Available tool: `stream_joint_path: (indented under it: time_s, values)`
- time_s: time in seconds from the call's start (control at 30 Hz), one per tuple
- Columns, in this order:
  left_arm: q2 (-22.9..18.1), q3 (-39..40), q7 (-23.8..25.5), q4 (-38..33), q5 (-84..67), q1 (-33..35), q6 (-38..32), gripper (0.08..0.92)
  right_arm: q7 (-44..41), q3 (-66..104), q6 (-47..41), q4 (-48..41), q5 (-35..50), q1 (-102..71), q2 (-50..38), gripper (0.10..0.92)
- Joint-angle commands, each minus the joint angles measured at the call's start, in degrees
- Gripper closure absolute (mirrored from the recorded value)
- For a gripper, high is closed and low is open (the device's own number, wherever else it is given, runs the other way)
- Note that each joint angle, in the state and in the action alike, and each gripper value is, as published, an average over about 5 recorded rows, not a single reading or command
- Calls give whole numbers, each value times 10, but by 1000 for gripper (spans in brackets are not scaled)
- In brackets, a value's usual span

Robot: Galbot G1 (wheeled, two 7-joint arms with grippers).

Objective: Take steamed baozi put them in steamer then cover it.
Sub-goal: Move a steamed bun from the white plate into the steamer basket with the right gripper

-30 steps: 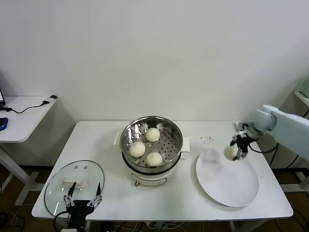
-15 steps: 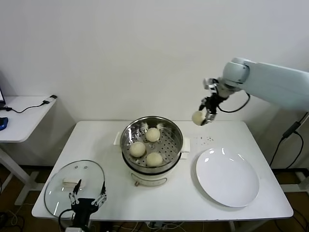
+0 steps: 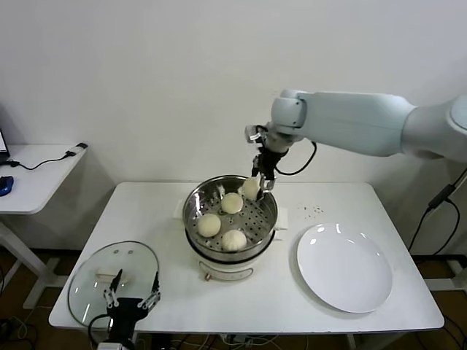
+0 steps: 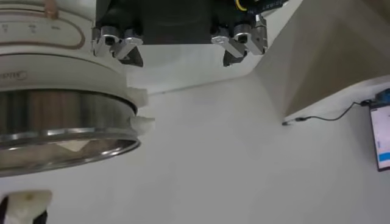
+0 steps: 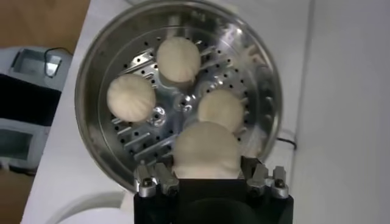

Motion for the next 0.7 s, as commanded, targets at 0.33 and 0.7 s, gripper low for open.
stream_joint_path:
  time_s: [0.33, 0.7]
  values:
    - [5, -9, 0, 10, -10, -4, 0, 177, 14, -23, -8, -4, -41, -83, 34, 305]
    - [6, -8, 1, 12, -11, -7, 1, 177, 15, -10, -5, -35, -48, -93, 36, 304]
